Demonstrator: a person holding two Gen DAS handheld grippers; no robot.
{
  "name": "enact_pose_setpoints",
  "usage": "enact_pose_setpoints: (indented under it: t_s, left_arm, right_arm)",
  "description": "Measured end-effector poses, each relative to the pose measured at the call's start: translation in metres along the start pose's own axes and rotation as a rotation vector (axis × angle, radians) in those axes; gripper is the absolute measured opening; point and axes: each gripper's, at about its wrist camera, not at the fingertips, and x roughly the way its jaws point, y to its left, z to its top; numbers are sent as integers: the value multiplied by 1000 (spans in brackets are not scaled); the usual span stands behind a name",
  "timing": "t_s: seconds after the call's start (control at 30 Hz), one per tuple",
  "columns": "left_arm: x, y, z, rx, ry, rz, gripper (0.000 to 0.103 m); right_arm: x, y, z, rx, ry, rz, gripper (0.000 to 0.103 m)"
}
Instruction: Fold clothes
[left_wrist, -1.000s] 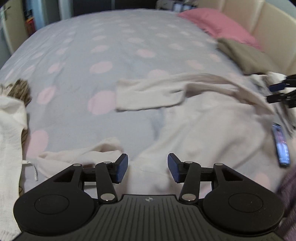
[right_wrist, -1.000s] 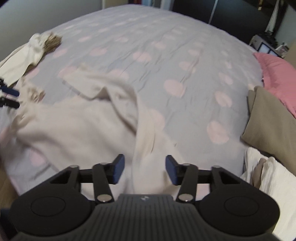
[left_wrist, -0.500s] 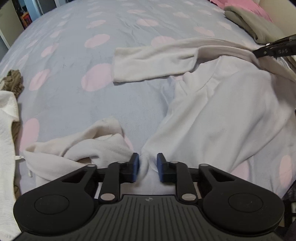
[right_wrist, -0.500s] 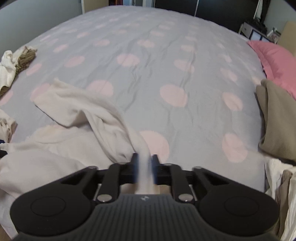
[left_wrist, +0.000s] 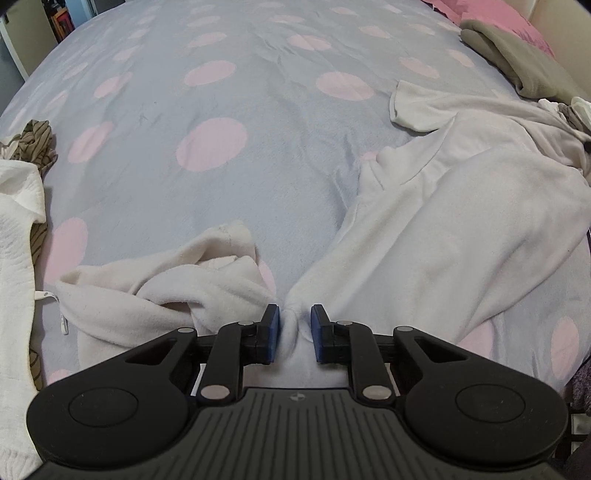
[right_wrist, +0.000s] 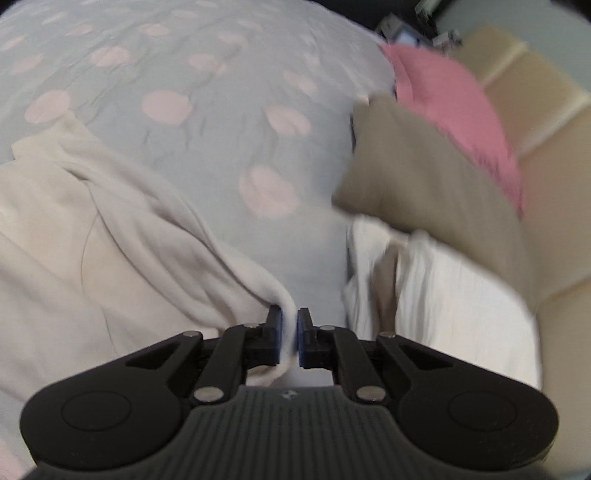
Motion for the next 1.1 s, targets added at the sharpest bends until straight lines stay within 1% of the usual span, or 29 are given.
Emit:
enact_pose_setpoints:
  t_s: [0.07, 0.1, 0.17, 0.2, 0.23, 0.27, 0.37, 0.4, 0.47, 0.5, 0.53, 0.6, 0.73, 0.83, 0.97, 1.1]
  left_arm:
    - [-7, 0, 1, -4, -37, -1, 17]
    - [-11, 0, 2, -5, -62, -1, 18]
    - [-18, 0, 5, -10, -108, -3, 23]
    - [-18, 1, 7, -19, -126, -4, 29]
    - [-17, 2, 10, -31, -132, -9, 33]
    - [-14, 2, 12, -43, -132, -15, 35]
    - [-5, 1, 18, -64, -119, -21, 36]
    - [-2, 0, 19, -62, -112, -21, 36]
    - [4, -3, 21, -57, -99, -20, 38]
    - [6, -5, 22, -55, -94, -21, 42]
    - [8, -6, 22, -50, -92, -26, 43]
    - [10, -9, 21, -29, -87, -34, 43]
    - [19, -13, 17, 16, -65, -20, 44]
    - [26, -13, 13, 31, -39, -27, 45]
    - [29, -16, 8, 77, -30, -19, 47]
    - [31, -15, 7, 64, -27, -26, 47]
  right_arm:
    - [-6, -6, -5, 21, -13, 5, 21]
    - [-13, -7, -6, 29, -36, 10, 32]
    - [-28, -7, -5, 37, -91, 19, 33]
    - [-36, -6, -2, 37, -122, 21, 37]
    - [-42, -3, 1, 36, -154, 34, 38]
    - [-48, -1, 5, 35, -186, 49, 40]
    - [-56, 11, 14, 43, -245, 174, 40]
    - [-55, 16, 17, 40, -256, 222, 40]
    - [-50, 30, 24, 8, -262, 278, 39]
    - [-46, 38, 26, -22, -269, 291, 39]
    - [-43, 47, 29, -51, -271, 298, 38]
    - [-35, 62, 36, -106, -274, 309, 38]
    - [-22, 84, 46, -177, -294, 334, 38]
    - [-9, 91, 51, -223, -305, 343, 38]
    - [2, 99, 58, -250, -304, 385, 39]
    - [12, 110, 63, -288, -284, 387, 39]
